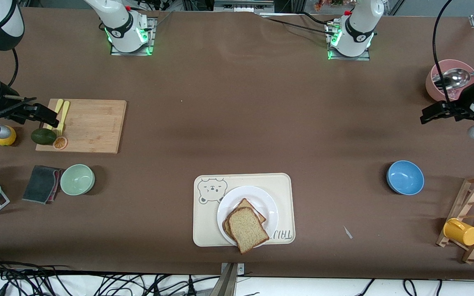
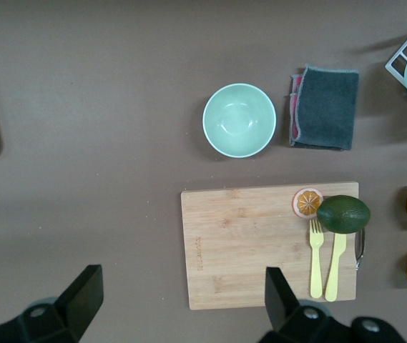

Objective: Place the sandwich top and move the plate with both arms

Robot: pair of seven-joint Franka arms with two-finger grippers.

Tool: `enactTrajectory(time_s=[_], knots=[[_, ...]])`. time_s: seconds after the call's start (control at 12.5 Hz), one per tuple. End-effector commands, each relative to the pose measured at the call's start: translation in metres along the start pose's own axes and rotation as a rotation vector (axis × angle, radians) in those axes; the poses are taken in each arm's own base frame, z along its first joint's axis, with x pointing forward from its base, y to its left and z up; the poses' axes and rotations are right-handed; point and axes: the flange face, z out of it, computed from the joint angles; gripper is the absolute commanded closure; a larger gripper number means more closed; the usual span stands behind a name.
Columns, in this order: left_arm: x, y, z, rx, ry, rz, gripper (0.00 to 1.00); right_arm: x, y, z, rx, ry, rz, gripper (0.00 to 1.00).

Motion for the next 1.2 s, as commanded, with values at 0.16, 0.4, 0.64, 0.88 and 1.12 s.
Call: enactTrajectory(time_s=[0.16,0.4,0.64,0.88,1.12], knots=[[-0.022,-0.006,-0.012,-0.023,0.053,-0.003,0.0,0.003,0.001,-0.003,0.015,0.005,0.002,0.0],[-0.022,-0.004,-0.017,-0.023,0.07,0.0,0.0,0.003,0.001,-0.003,0.017,0.005,0.002,0.0],[-0.022,-0.002,-0.031,-0.025,0.103,0.0,0.0,0.003,0.001,-0.003,0.017,0.005,0.002,0.0],[-0.02,0.003,-0.035,-0.023,0.113,0.008,0.0,0.003,0.001,-0.003,0.017,0.005,0.0,0.0],[-0.02,0.004,-0.038,-0.023,0.123,0.012,0.0,0.003,0.002,-0.002,0.016,0.003,-0.006,0.0]])
